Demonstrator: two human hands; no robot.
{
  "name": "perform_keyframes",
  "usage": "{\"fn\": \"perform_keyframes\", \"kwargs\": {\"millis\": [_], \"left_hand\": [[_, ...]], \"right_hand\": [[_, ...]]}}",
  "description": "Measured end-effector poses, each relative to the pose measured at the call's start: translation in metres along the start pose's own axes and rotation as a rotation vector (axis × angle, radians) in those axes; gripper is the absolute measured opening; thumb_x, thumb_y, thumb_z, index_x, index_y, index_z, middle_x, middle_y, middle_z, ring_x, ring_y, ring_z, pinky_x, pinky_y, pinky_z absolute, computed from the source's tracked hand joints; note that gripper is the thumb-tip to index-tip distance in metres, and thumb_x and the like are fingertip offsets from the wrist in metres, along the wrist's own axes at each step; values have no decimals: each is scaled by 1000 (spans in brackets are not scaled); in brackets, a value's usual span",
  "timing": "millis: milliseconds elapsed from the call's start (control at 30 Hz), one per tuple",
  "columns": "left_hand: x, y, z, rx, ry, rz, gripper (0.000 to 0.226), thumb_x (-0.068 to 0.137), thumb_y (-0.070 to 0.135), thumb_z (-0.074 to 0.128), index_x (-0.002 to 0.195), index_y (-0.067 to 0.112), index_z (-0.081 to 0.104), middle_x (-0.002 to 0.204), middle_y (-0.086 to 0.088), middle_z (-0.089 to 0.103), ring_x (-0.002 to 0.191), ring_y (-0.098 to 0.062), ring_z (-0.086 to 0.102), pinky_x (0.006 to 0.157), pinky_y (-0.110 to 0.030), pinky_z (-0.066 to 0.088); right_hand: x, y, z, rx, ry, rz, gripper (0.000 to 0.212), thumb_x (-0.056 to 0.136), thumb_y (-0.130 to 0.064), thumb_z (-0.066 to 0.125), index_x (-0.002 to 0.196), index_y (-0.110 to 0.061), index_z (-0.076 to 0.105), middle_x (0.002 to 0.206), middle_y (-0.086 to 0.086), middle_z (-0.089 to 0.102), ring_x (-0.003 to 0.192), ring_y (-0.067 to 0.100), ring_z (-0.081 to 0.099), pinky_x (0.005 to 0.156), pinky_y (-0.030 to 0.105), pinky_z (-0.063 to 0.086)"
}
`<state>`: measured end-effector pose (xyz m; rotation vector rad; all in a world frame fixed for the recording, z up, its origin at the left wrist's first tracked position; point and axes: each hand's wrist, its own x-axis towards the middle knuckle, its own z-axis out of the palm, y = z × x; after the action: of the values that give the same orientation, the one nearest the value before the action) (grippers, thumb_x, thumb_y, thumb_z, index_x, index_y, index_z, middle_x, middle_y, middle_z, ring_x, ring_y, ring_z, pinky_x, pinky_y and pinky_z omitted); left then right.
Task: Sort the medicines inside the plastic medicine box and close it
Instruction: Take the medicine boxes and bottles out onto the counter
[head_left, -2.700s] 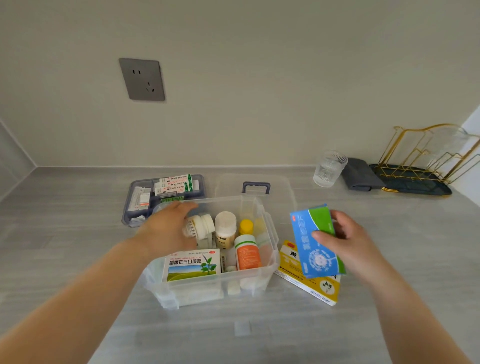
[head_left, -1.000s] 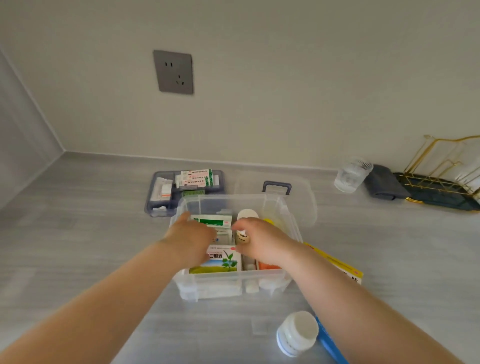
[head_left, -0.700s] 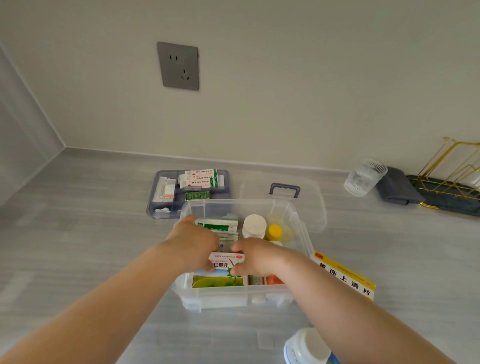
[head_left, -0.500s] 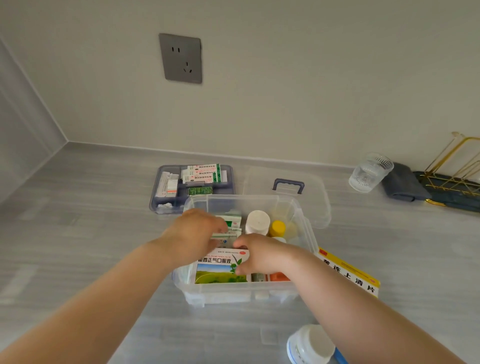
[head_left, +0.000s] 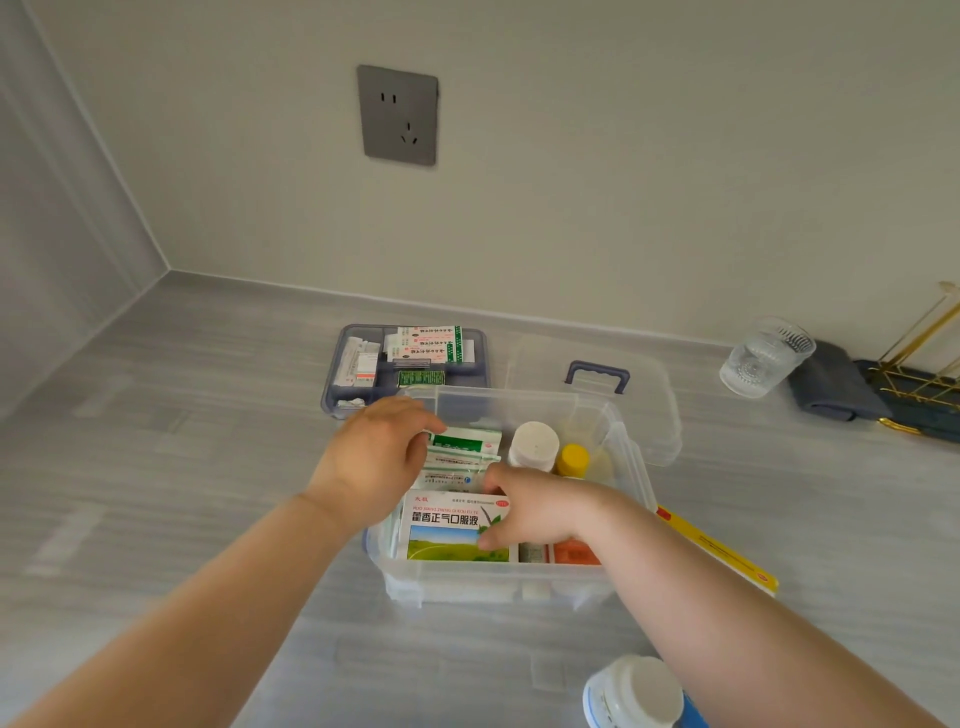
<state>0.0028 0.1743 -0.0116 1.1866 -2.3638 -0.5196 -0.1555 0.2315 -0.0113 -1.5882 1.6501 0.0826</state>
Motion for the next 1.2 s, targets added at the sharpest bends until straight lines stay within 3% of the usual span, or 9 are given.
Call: {"fn": "perform_keyframes", "kwargs": {"millis": [233,400,567,633,767,900,1000,1067,1200], "left_hand": [[-4,1,-3,-43,38,-34,27,87,5,47,111,10,59,125,-11,59,119,-25,50,98,-33,40],[-5,4,-6,-19,-15,-62,28,89,15,47,116,16,55,127,-10,57,118,-26,50,97,-36,41],[-4,10,-10,138,-72,-12,27,87,18,50,113,17,57,121,-9,61,114,-29,50,102,-42,37],[-5,16,-9,239,-161,56,27,86,21,51,113,21,57,119,-5,62,112,-26,50,101,-37,35],[-2,36,4,324,-424,121,30,85,28,52,115,27,54,125,2,58,113,-20,50,99,-33,41],[4,43,25,364,-620,106,33,85,31,52,118,28,50,129,3,54,114,-18,50,95,-30,42],[10,41,36,439,-734,101,35,84,31,53,118,25,49,128,0,54,110,-19,51,94,-31,44],[14,41,39,469,-741,104,37,83,31,53,119,25,47,126,0,55,108,-19,53,92,-31,46],[16,44,45,470,-759,132,38,81,27,56,118,26,48,123,1,58,106,-19,54,88,-30,46]], "right_hand": [[-11,7,-6,196,148,-42,54,76,-22,67,124,-21,42,126,2,48,100,12,46,88,23,39],[-43,16,-19,274,340,-87,46,76,-17,67,119,-17,50,107,-1,52,93,11,49,74,19,39],[-90,37,-37,436,530,-103,47,75,-10,67,118,-21,51,108,2,53,99,18,55,87,29,44],[-110,49,-38,502,622,-114,42,75,-7,66,108,-29,52,106,2,56,97,18,57,85,29,46],[-146,74,-32,589,792,-118,40,75,-2,64,96,-32,51,90,-12,58,86,11,57,68,11,47],[-170,99,-25,545,874,15,47,75,-4,66,114,-24,50,93,-8,55,92,15,56,76,26,46],[-174,118,-9,496,904,101,51,75,-3,66,121,-15,48,105,5,54,96,17,52,69,20,43],[-170,129,6,471,944,133,48,75,0,65,119,-10,50,111,10,53,96,15,50,68,19,42],[-156,148,23,421,992,235,47,75,0,64,119,-7,49,122,16,49,98,18,49,83,36,47]]}}
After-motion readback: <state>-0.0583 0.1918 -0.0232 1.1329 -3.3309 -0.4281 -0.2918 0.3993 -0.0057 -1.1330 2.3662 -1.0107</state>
